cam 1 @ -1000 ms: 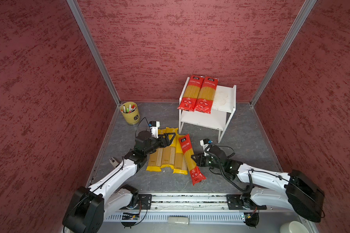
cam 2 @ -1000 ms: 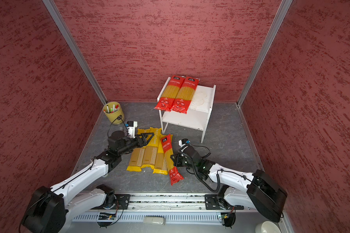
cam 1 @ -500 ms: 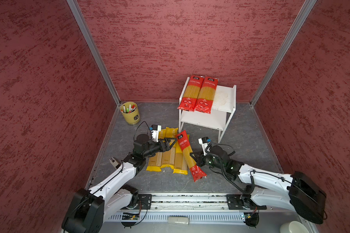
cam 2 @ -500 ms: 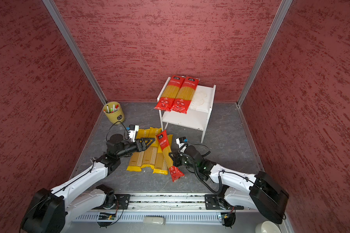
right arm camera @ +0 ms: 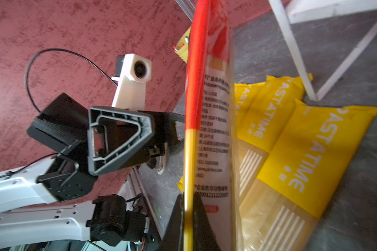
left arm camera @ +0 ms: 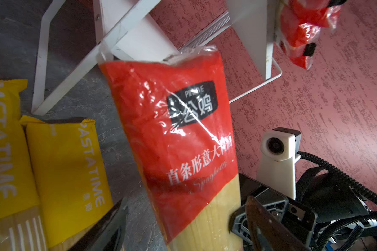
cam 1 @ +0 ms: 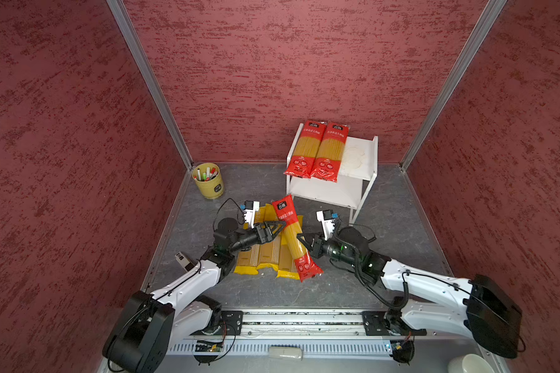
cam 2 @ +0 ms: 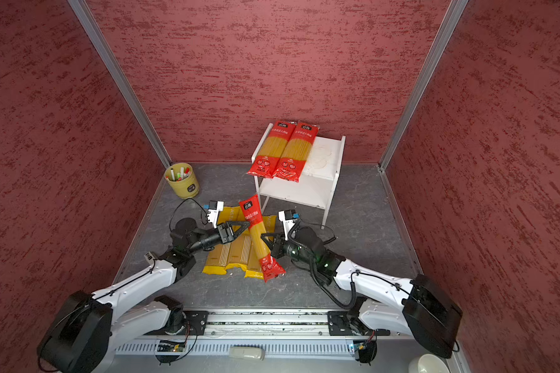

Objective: Arrange pasta packages on shelves
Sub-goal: Pick up the pasta bag from the center of the table.

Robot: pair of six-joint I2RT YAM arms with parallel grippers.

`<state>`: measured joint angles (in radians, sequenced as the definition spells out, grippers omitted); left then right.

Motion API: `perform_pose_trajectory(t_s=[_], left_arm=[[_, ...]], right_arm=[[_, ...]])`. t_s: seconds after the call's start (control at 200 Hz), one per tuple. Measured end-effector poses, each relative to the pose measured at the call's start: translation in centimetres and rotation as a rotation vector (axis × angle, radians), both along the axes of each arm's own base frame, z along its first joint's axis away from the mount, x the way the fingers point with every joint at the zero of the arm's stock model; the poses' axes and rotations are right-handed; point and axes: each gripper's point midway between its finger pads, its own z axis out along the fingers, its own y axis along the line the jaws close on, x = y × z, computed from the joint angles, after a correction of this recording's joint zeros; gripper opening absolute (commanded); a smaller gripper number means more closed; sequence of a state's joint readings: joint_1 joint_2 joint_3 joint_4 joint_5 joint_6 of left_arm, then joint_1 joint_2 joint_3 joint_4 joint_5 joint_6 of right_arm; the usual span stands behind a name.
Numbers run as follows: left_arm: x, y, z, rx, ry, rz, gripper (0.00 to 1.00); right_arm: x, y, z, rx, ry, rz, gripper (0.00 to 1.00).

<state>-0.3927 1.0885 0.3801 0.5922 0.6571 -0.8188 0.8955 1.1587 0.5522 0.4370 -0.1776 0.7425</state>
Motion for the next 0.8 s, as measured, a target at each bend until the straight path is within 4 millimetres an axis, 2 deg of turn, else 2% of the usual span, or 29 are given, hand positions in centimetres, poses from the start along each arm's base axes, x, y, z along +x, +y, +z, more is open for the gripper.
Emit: perform_pose_trajectory(t_s=[0.145,0.261,0.371,0.536,0.797], left_arm=[[-0.2,-0.5,2.2,-0.029,-0.052,-0.043,0.81],[-0.3,-0.9,4.5,-0.056,-0.113,-0.074,0.78],[-0.5,-1.1,5.8,-0.070,-0.149,-0.098,0.75],[-0.8,-1.2,6.0,-0.080,-0.148,-0.116,0.68],[-0.5,-1.3,7.0,-0.109,-0.155,-0.121,0.45]], right_arm=[[-0.2,1.0,3.4,0.089,-0.049,0.040,0.00],[-0.6,1.2,4.7,0.134,-0.073,0.066,0.00],[-1.0,1.4,5.1,0.147,-0.085,0.086,0.00],[-1.4,1.8,4.8,0.137,-0.088,0.121,0.00],[-1.3,1.8,5.3,0.150,-0.103,0.118,0.00]])
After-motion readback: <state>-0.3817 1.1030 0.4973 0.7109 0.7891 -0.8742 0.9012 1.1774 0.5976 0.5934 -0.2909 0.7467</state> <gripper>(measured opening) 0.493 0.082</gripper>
